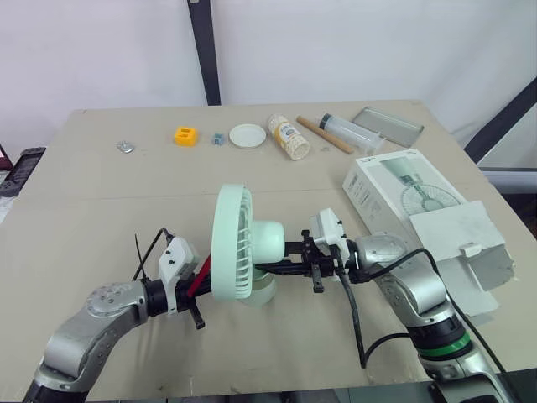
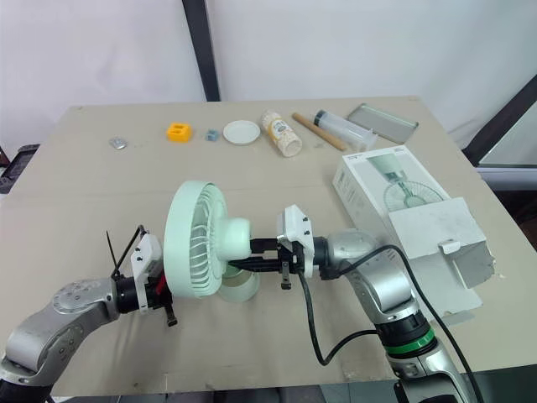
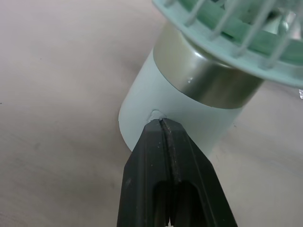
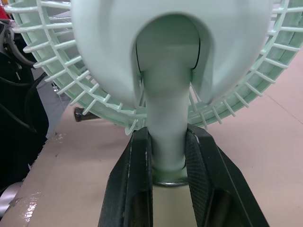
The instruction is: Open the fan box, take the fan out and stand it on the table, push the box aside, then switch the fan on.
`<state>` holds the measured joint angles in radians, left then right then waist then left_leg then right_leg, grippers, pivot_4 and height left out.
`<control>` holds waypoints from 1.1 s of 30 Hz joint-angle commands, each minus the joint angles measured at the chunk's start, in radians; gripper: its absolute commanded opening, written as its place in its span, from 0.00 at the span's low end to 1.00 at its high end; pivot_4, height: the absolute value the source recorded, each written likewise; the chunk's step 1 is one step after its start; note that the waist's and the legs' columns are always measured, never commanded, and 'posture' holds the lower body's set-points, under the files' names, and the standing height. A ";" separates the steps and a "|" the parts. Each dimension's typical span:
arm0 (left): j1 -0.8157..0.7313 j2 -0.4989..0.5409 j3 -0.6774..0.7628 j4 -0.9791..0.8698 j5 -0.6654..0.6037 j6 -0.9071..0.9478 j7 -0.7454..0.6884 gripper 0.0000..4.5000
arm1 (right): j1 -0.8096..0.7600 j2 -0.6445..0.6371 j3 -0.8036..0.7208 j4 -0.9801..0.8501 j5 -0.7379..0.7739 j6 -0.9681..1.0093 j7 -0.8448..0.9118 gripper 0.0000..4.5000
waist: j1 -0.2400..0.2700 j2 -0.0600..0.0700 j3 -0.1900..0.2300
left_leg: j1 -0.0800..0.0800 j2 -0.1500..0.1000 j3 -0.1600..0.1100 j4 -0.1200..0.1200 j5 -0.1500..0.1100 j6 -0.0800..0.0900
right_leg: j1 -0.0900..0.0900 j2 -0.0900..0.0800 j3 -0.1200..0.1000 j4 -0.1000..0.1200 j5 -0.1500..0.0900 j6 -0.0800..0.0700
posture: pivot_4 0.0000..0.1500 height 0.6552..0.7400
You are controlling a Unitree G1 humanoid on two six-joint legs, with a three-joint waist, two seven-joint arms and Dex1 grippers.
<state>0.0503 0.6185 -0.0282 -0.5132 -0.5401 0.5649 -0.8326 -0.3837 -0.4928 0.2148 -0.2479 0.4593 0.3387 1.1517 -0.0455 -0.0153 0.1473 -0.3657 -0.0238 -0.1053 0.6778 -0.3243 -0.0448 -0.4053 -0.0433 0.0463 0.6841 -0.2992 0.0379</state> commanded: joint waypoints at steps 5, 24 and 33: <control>0.063 0.090 0.117 -0.026 0.006 -0.142 -0.092 0.01 | -0.026 -0.005 -0.017 0.000 0.018 -0.006 0.008 0.09 | 0.002 0.000 0.000 | 0.000 0.000 0.000 0.000 0.000 0.000 | 0.000 0.000 0.000 0.000 0.000 0.000 | 1.00 1.00; 0.196 0.090 0.207 -0.038 -0.051 -0.262 -0.189 0.01 | -0.074 -0.010 -0.062 0.012 0.077 0.027 0.019 0.09 | 0.001 0.001 0.000 | 0.000 0.000 0.000 0.000 -0.002 0.003 | 0.000 0.000 0.000 0.000 0.000 0.000 | 1.00 1.00; 0.154 0.077 0.189 -0.014 -0.034 -0.274 -0.172 0.01 | -0.238 0.005 -0.113 0.112 0.138 0.076 0.063 0.09 | -0.001 0.001 0.001 | -0.001 0.000 0.000 0.000 -0.002 0.003 | -0.001 0.000 0.000 0.000 0.000 0.000 | 1.00 1.00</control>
<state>0.2107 0.6935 0.1561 -0.5174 -0.5689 0.3030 -1.0086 -0.5891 -0.4957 0.1435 -0.1345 0.5560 0.4239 1.1925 -0.0461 -0.0141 0.1481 -0.3665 -0.0235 -0.1051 0.6774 -0.3261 -0.0416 -0.4065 -0.0430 0.0457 0.6836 -0.2990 0.0377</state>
